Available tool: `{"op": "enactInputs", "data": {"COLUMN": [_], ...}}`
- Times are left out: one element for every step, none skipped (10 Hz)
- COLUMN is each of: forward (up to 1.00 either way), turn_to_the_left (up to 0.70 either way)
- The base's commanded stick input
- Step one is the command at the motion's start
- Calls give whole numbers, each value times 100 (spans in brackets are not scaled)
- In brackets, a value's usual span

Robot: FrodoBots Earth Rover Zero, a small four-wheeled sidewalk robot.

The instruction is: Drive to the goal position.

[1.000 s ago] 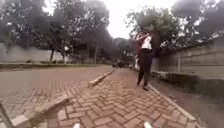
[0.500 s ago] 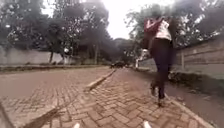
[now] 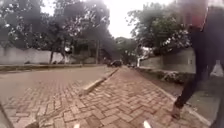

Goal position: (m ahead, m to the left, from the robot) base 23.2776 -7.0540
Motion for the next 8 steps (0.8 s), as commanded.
{"op": "enactInputs", "data": {"forward": [70, 70, 70, 70, 70, 70, 70, 70], "turn_to_the_left": [-35, -35, -35, -35, -35, -35, -35, -35]}}
